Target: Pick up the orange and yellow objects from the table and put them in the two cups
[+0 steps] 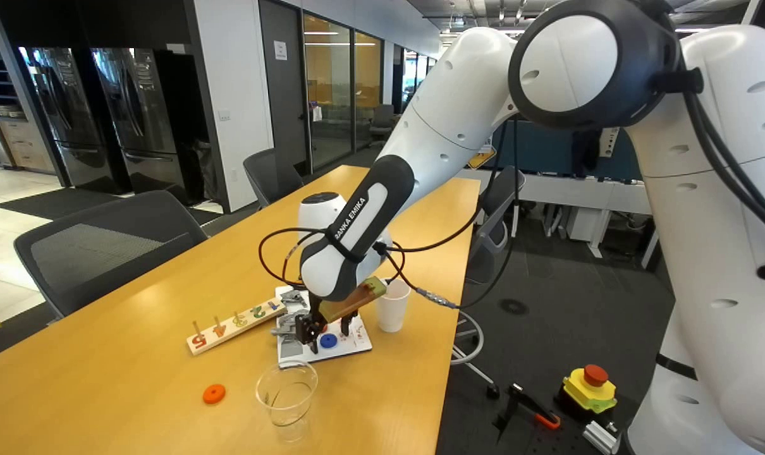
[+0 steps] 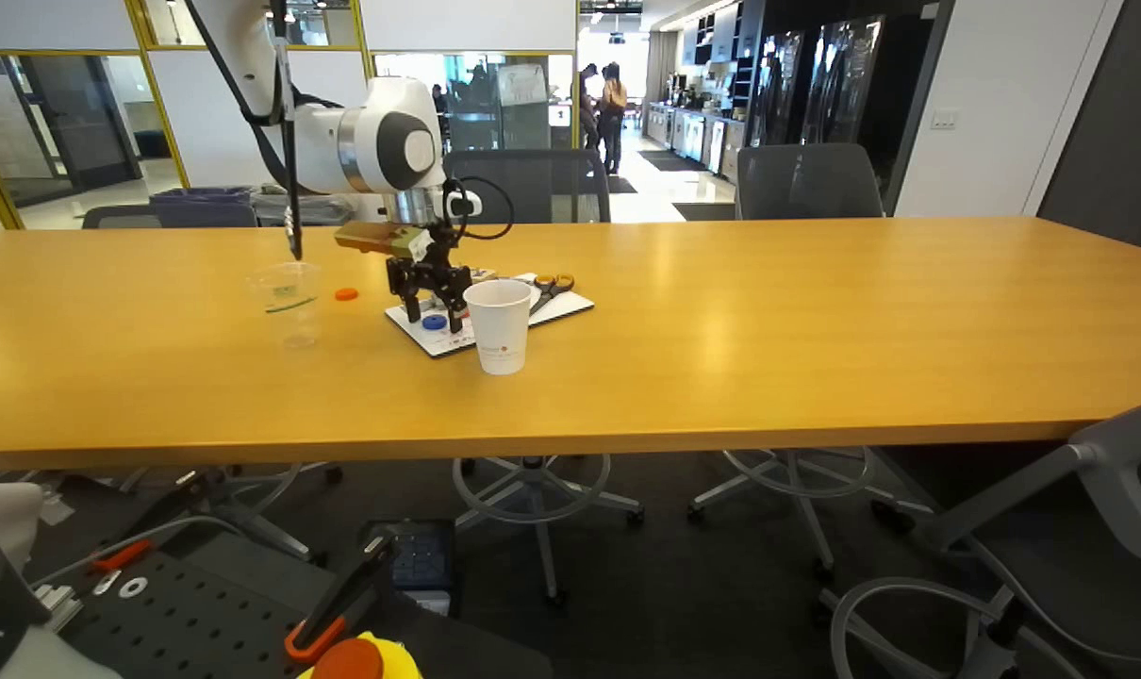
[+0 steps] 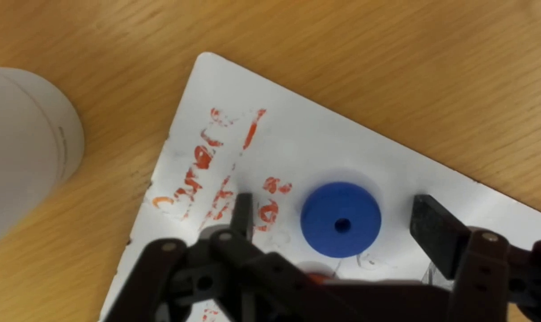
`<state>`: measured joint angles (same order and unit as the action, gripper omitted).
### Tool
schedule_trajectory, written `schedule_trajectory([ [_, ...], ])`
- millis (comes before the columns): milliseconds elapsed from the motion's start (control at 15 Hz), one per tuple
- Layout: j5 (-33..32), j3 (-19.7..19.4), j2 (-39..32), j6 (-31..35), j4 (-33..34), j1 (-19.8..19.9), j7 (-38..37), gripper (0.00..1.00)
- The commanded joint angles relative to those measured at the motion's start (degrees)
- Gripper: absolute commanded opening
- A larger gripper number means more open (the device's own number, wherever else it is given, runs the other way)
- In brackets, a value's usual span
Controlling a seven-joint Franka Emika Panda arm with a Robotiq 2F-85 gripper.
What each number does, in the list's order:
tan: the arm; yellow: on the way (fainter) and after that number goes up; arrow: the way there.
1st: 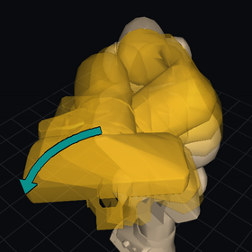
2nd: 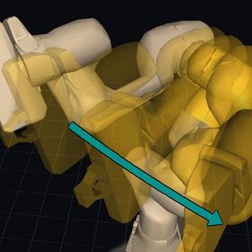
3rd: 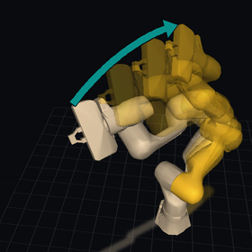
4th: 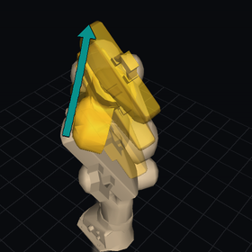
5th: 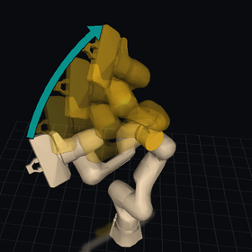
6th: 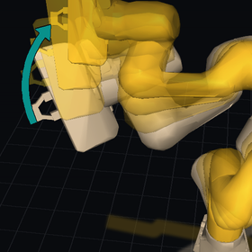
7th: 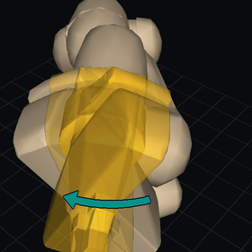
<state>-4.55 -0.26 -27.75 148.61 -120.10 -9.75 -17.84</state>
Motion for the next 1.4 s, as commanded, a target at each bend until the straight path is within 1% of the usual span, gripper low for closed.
schedule_trajectory([
  [0,2.3,0.4,0.9,-0.9,0.4,0.4,0.6,0.58],
  [133,2.6,0.4,1.2,-0.8,0.4,0.4,0.6,0.42],
  [267,2.3,0.1,1.5,-1.4,0.4,0.2,0.2,0.28],
  [333,2.3,0.0,1.6,-1.7,0.4,0.1,0.0,0.19],
  [467,2.2,-0.1,2.4,-2.5,0.0,0.2,0.1,0.23],
  [600,1.9,-0.2,4.3,-3.1,-1.2,0.0,0.1,0.22],
  [733,1.5,0.1,7.4,-3.9,-3.2,-0.1,0.5,0.23],
  [1000,1.4,1.7,15.9,-6.2,-7.6,-0.4,0.9,0.23],
  [1200,3.3,4.8,23.0,-7.1,-12.0,-0.3,2.7,0.23],
  [1333,3.9,6.8,26.4,-7.4,-13.8,-0.7,3.0,0.23],
])
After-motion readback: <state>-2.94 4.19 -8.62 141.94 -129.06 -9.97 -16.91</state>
